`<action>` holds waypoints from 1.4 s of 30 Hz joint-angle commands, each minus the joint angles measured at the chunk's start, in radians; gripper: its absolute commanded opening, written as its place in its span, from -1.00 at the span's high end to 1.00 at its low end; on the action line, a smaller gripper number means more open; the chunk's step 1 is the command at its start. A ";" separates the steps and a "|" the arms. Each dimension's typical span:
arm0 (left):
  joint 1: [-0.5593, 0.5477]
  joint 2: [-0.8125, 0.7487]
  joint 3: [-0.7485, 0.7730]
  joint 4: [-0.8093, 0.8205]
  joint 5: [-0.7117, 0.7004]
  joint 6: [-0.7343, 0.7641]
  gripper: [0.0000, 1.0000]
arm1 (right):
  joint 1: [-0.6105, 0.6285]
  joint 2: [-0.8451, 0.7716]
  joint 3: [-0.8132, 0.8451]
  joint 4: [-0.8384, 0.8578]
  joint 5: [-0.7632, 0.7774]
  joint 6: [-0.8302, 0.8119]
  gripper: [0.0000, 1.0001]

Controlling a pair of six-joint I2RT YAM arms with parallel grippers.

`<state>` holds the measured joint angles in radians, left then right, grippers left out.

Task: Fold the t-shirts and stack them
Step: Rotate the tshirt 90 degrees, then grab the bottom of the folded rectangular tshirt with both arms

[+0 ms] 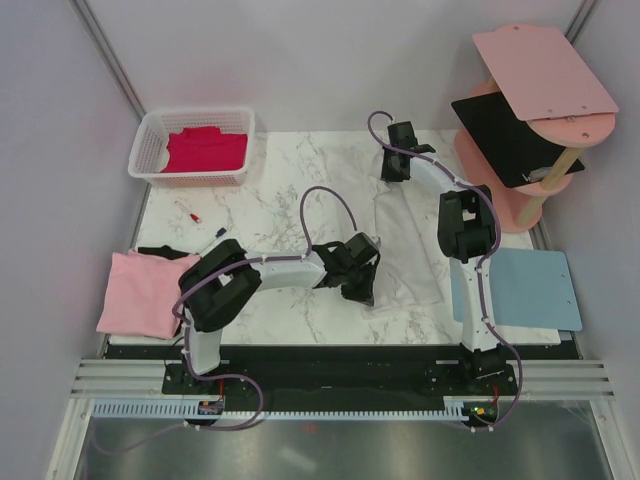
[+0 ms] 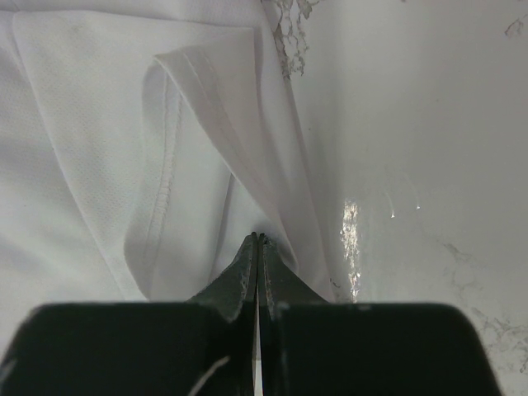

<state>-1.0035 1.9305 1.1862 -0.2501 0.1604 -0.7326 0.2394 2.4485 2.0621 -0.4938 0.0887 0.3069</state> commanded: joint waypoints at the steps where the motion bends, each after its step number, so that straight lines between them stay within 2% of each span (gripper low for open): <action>1: 0.002 -0.085 -0.056 -0.027 -0.096 -0.053 0.96 | -0.003 -0.036 -0.023 -0.046 0.011 -0.005 1.00; 8: 0.011 -0.195 -0.144 -0.138 -0.199 -0.074 0.96 | -0.002 -0.060 -0.063 -0.054 -0.046 -0.014 1.00; 11: 0.009 -0.232 -0.183 -0.140 -0.208 -0.070 0.96 | -0.002 -0.114 -0.118 -0.013 -0.130 -0.015 0.94; 12: 0.011 -0.235 -0.189 -0.140 -0.206 -0.062 0.96 | 0.000 -0.181 -0.147 0.015 -0.142 -0.014 0.91; 14: 0.008 -0.245 -0.211 -0.141 -0.197 -0.057 0.96 | 0.008 -0.262 -0.256 0.104 -0.138 -0.014 0.74; 15: 0.009 -0.249 -0.217 -0.141 -0.194 -0.051 0.96 | 0.008 -0.339 -0.285 0.122 -0.135 -0.018 0.50; 17: 0.008 -0.261 -0.240 -0.141 -0.196 -0.050 0.96 | 0.008 -0.400 -0.335 0.133 -0.132 -0.031 0.25; 18: 0.009 -0.269 -0.247 -0.141 -0.193 -0.047 0.96 | 0.008 -0.460 -0.364 0.132 -0.129 -0.035 0.01; 20: 0.006 -0.283 -0.264 -0.140 -0.185 -0.045 0.96 | 0.006 -0.517 -0.408 0.129 -0.121 -0.037 -0.20; 21: 0.006 -0.291 -0.272 -0.140 -0.174 -0.045 0.96 | 0.008 -0.570 -0.460 0.129 -0.119 -0.037 -0.41; 26: -0.009 -0.344 -0.329 -0.143 -0.165 -0.044 0.96 | 0.008 -0.715 -0.663 0.149 -0.151 -0.009 -0.90; 27: -0.017 -0.369 -0.336 -0.143 -0.165 -0.044 0.96 | 0.006 -0.758 -0.739 0.155 -0.164 -0.003 -0.96; 29: -0.020 -0.393 -0.361 -0.143 -0.144 -0.042 0.96 | 0.006 -0.804 -0.818 0.182 -0.181 0.017 -0.96; 34: -0.052 -0.522 -0.364 -0.144 -0.194 -0.021 0.92 | 0.006 -0.965 -1.039 0.202 -0.185 0.061 -0.97; 35: -0.052 -0.550 -0.366 -0.141 -0.203 -0.022 0.79 | 0.006 -0.988 -1.063 0.196 -0.184 0.069 -0.96; 36: -0.053 -0.574 -0.367 -0.143 -0.226 -0.025 0.39 | 0.006 -1.031 -1.103 0.186 -0.181 0.087 -0.96; 37: -0.055 -0.638 -0.375 -0.141 -0.239 -0.028 0.22 | 0.006 -1.054 -1.123 0.166 -0.181 0.095 -0.96; 38: -0.055 -0.666 -0.382 -0.143 -0.254 -0.033 -0.07 | 0.005 -1.075 -1.143 0.153 -0.178 0.106 -0.96; 39: -0.055 -0.700 -0.392 -0.143 -0.289 -0.050 -0.63 | 0.005 -1.117 -1.183 0.144 -0.176 0.129 -0.95; 40: -0.053 -0.726 -0.414 -0.144 -0.301 -0.063 -0.81 | 0.003 -1.138 -1.203 0.124 -0.169 0.138 -0.92; 42: -0.052 -0.786 -0.434 -0.153 -0.331 -0.091 -0.99 | 0.000 -1.184 -1.258 0.109 -0.165 0.164 -0.84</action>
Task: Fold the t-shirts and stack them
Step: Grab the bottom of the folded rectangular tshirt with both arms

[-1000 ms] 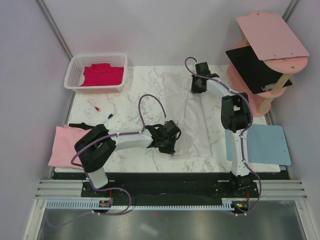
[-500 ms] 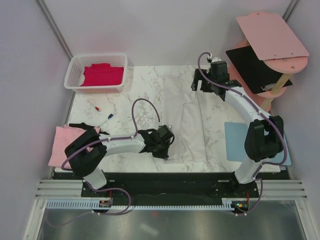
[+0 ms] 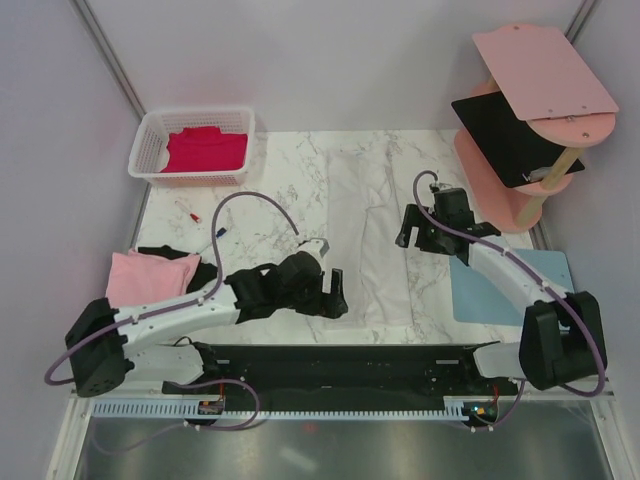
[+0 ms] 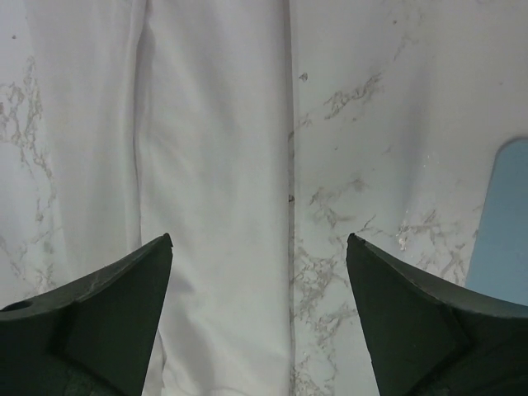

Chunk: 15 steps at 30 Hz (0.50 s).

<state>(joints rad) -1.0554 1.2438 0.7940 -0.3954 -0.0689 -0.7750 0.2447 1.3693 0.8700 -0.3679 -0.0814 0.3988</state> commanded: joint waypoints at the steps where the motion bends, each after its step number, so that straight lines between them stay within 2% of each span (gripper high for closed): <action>1: 0.000 -0.110 -0.065 -0.010 -0.107 -0.059 -0.99 | -0.010 -0.114 -0.084 -0.029 -0.003 0.092 -0.82; 5: 0.002 -0.136 -0.133 -0.011 -0.117 -0.144 -0.99 | -0.013 -0.141 -0.161 -0.034 -0.102 0.135 -0.73; 6: 0.002 -0.139 -0.150 0.006 -0.114 -0.156 -0.94 | -0.012 -0.145 -0.190 -0.035 -0.122 0.143 -0.58; 9: 0.001 -0.135 -0.206 0.062 -0.105 -0.193 -0.75 | -0.013 -0.153 -0.248 -0.034 -0.171 0.167 -0.33; 15: 0.002 -0.066 -0.251 0.150 -0.085 -0.222 -0.65 | -0.013 -0.188 -0.356 -0.052 -0.211 0.189 -0.27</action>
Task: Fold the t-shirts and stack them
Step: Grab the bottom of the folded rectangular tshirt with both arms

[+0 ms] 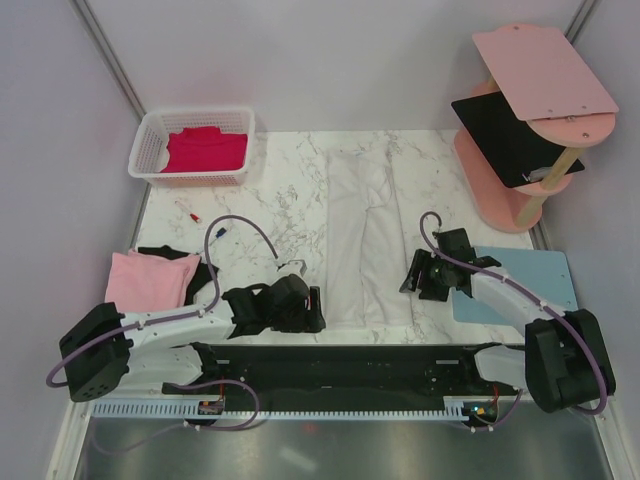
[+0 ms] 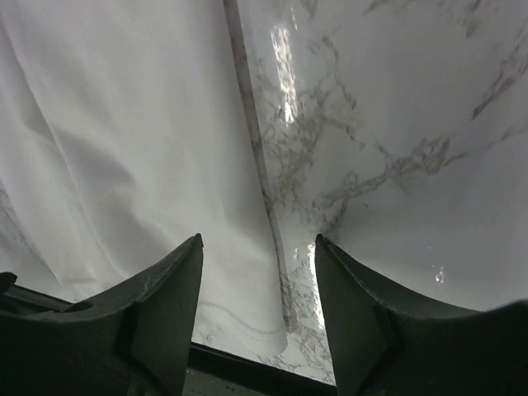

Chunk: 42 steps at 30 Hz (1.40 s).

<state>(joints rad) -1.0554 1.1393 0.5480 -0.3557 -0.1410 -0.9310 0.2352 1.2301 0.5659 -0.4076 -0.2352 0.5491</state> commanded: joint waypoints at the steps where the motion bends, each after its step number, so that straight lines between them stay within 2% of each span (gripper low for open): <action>1: 0.002 0.072 -0.003 0.136 -0.008 -0.066 -0.64 | -0.002 -0.056 -0.063 -0.017 -0.064 0.040 -0.28; 7: 0.000 0.223 0.027 0.217 0.026 -0.060 -0.51 | -0.002 -0.098 -0.142 -0.027 -0.136 0.071 -0.20; 9: 0.000 0.252 0.039 0.236 0.029 -0.060 -0.44 | -0.002 -0.119 -0.169 -0.030 -0.156 0.080 -0.10; 17: 0.000 0.372 0.090 0.291 0.038 -0.062 -0.21 | 0.000 -0.190 -0.198 -0.129 -0.162 0.065 -0.06; 19: -0.002 0.399 0.104 0.297 0.047 -0.057 0.01 | 0.000 -0.201 -0.205 -0.135 -0.168 0.063 -0.05; 20: -0.002 0.408 0.109 0.299 0.050 -0.052 0.12 | 0.000 -0.204 -0.205 -0.135 -0.167 0.063 0.05; 21: 0.000 0.422 0.118 0.304 0.060 -0.048 0.41 | 0.001 -0.202 -0.207 -0.128 -0.168 0.064 0.11; 22: 0.000 0.427 0.122 0.304 0.064 -0.045 0.62 | 0.000 -0.202 -0.208 -0.120 -0.171 0.066 0.23; 23: 0.000 0.430 0.127 0.301 0.069 -0.043 0.80 | 0.000 -0.199 -0.212 -0.112 -0.173 0.074 0.57; 24: 0.000 0.432 0.132 0.299 0.070 -0.043 0.96 | 0.000 -0.202 -0.216 -0.081 -0.183 0.081 0.79; 25: 0.000 0.430 0.132 0.296 0.070 -0.045 0.96 | 0.001 -0.204 -0.221 -0.068 -0.188 0.087 0.95; 26: 0.000 0.425 0.133 0.291 0.069 -0.045 0.96 | 0.003 -0.208 -0.221 -0.056 -0.193 0.089 1.00; 35: 0.012 0.281 0.234 0.101 -0.041 0.011 0.96 | 0.016 -0.314 -0.098 -0.053 -0.128 0.058 1.00; 42: 0.098 0.313 0.332 0.087 -0.020 0.092 0.96 | 0.015 -0.301 -0.025 0.084 -0.058 0.023 1.00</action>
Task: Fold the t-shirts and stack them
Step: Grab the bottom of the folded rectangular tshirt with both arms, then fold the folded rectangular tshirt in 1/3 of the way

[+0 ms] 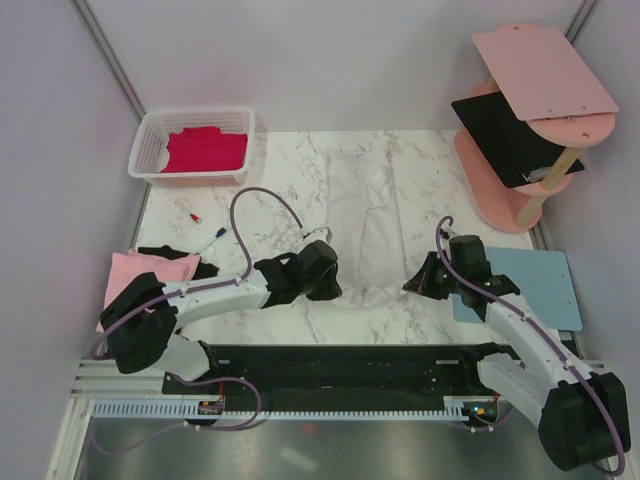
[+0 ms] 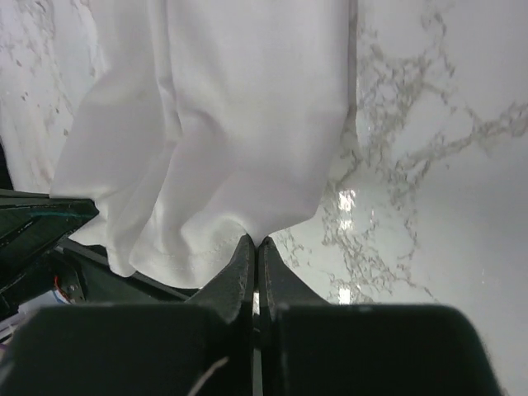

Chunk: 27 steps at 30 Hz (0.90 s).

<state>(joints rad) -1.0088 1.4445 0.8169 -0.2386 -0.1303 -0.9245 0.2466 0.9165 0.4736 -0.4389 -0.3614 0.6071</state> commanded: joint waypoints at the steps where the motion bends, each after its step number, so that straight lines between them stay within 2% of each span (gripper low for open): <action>1: 0.065 0.017 0.074 -0.031 -0.026 0.102 0.96 | 0.003 0.047 0.082 0.126 0.085 -0.043 1.00; 11: 0.260 0.154 0.246 -0.021 0.113 0.231 0.96 | 0.005 0.304 0.247 0.331 0.203 -0.118 1.00; 27: 0.395 0.431 0.554 -0.071 0.236 0.323 0.96 | -0.001 0.682 0.493 0.430 0.271 -0.125 1.00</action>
<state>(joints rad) -0.6399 1.8183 1.2881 -0.2897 0.0624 -0.6601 0.2466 1.5345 0.8940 -0.0692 -0.1242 0.4824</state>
